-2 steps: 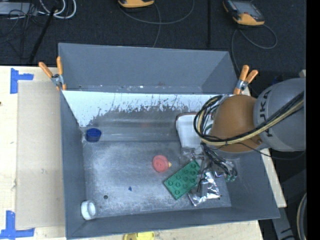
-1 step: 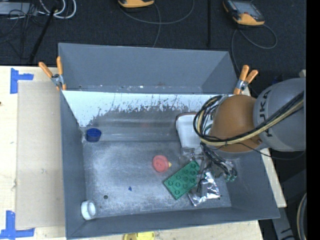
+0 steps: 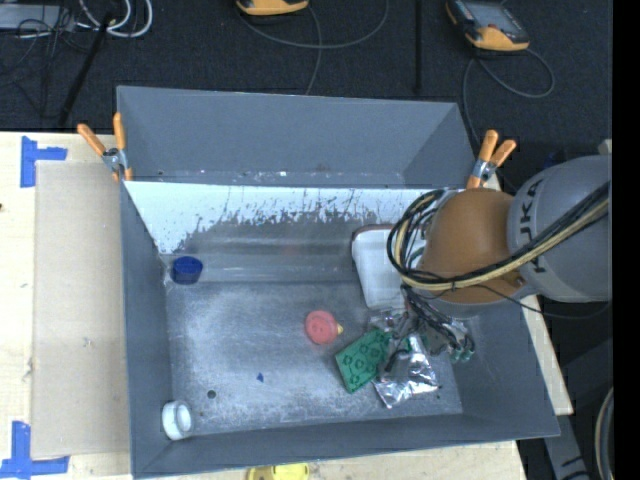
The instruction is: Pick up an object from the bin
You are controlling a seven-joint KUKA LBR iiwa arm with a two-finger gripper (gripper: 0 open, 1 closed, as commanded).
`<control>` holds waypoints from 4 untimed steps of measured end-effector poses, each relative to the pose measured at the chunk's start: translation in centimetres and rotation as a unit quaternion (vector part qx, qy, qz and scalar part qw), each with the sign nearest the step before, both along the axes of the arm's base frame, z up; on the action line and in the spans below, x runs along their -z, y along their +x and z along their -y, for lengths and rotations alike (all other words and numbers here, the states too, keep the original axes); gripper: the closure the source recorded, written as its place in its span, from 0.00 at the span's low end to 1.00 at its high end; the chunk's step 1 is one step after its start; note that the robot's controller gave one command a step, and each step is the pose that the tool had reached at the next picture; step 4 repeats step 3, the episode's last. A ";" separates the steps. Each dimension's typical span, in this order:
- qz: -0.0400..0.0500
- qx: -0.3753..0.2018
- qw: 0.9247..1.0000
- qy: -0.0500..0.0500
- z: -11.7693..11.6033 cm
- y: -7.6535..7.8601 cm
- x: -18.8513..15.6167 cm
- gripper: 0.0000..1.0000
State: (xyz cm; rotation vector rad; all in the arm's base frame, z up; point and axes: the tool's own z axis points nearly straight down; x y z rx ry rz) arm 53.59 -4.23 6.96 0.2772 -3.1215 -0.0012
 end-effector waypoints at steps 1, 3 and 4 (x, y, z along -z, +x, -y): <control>0.002 -0.002 1.000 0.000 -0.1 0.0 -0.2 1.00; 0.006 -0.006 1.000 0.000 -0.3 0.3 -10.3 1.00; 0.006 -0.006 1.000 0.000 -0.3 0.3 -10.3 1.00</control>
Offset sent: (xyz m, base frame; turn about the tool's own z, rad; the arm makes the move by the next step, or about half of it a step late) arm 0.0002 0.0000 0.0008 0.0000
